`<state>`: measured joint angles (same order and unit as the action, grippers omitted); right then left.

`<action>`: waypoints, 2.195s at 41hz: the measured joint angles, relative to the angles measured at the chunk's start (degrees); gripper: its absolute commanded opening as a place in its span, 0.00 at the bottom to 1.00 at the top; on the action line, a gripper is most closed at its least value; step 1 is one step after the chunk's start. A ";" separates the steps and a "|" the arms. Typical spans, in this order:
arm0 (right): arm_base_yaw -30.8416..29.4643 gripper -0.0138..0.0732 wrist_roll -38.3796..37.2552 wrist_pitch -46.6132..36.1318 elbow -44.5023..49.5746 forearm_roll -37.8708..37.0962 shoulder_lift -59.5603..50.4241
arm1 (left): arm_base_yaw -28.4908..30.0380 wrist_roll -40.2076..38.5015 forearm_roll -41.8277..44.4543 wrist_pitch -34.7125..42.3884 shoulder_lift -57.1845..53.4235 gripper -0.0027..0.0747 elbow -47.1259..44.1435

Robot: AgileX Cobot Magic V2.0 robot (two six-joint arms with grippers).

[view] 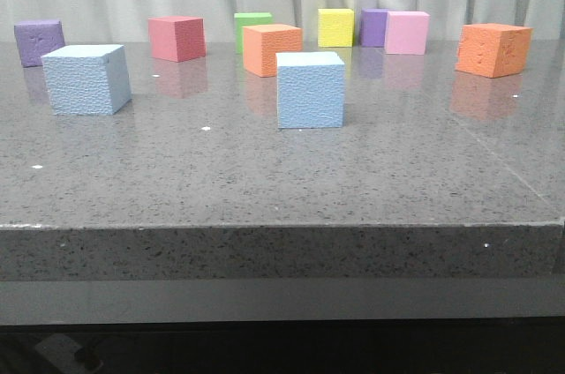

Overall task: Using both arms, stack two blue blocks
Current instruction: 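Set the cube down, open the right gripper and withdraw, then lower the left gripper onto the other light-blue cube and grasp it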

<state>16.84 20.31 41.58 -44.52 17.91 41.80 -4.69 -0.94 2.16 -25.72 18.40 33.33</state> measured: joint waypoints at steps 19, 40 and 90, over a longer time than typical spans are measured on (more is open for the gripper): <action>0.00 0.86 0.11 -0.22 0.22 0.00 0.00 | 0.00 0.00 0.00 1.96 0.00 0.53 0.00; 0.00 0.86 0.11 -0.34 0.22 0.00 0.00 | -3.93 4.04 0.00 -8.58 16.71 0.66 11.69; 0.00 0.86 0.22 -0.34 0.22 0.00 0.00 | -12.93 -9.55 5.52 -33.93 85.58 0.78 64.03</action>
<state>16.84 20.53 41.24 -44.29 17.91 41.80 -17.61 -10.49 7.68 -59.65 103.99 97.37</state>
